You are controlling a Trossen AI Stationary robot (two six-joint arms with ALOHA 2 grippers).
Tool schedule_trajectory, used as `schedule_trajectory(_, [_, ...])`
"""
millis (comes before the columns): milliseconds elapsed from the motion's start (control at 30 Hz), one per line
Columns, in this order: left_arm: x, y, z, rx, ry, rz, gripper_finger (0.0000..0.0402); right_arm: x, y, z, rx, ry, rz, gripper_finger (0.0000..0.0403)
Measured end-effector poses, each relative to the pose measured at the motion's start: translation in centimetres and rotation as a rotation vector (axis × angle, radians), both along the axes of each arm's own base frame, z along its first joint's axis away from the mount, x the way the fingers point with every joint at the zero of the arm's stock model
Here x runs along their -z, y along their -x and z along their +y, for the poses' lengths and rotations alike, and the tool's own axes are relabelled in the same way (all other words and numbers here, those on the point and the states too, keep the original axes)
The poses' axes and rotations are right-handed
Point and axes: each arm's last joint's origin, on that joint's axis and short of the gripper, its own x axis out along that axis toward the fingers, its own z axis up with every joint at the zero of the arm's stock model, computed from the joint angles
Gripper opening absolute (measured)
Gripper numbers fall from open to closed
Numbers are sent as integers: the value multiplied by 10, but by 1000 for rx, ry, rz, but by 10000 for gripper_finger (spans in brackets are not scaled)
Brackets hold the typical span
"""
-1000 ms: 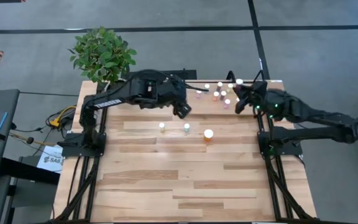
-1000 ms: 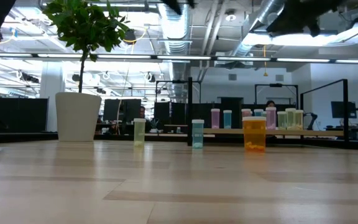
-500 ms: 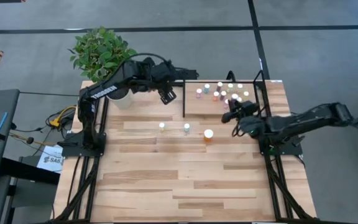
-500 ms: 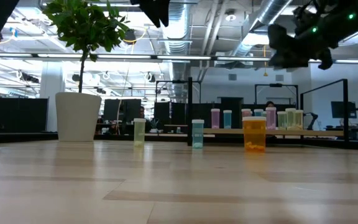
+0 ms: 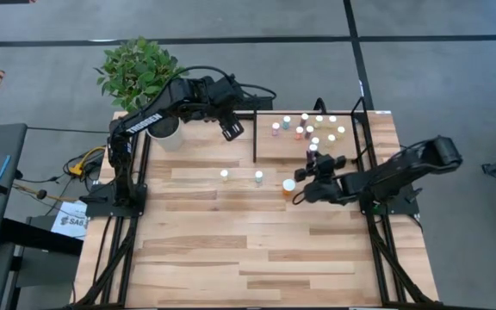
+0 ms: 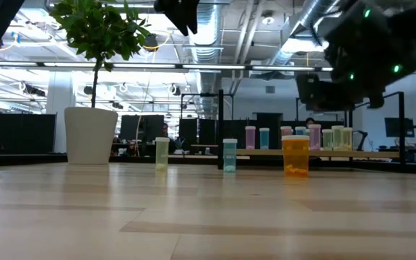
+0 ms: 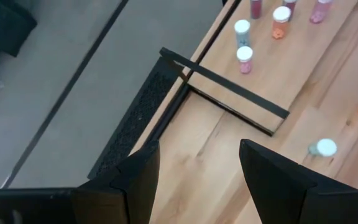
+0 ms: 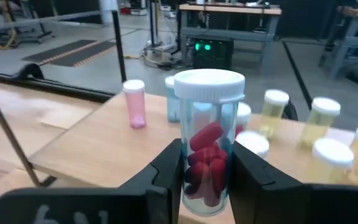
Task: Pick and place medicine bottles onto shelf by color
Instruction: Put the blue pill bottle on the shelf
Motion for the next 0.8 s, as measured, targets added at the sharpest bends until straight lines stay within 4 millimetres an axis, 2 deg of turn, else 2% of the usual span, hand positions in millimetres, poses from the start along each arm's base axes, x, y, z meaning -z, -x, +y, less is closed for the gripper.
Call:
schedule_trajectory(200, [-1, -3, 0, 21, 20, -28, 209, 32, -11, -2, 50, -12, 0, 118])
schedule_trajectory(333, [-1, -3, 0, 25, 23, -36, 209, 43, -24, -5, 51, -2, -6, 119])
schedule_trajectory(433, [-1, -3, 0, 25, 23, -36, 209, 41, -35, -8, 1, 9, 24, 120])
schedule_trajectory(567, [-1, -3, 0, 27, 21, -34, 209, 26, -53, -18, -158, 37, 95, 120])
schedule_trajectory(667, [-1, -3, 0, 29, 20, -33, 209, 15, -61, -32, -284, 64, 89, 120])
schedule_trajectory(800, [-1, -3, 0, 24, 23, -35, 209, 12, -63, -54, -438, 62, 85, 120])
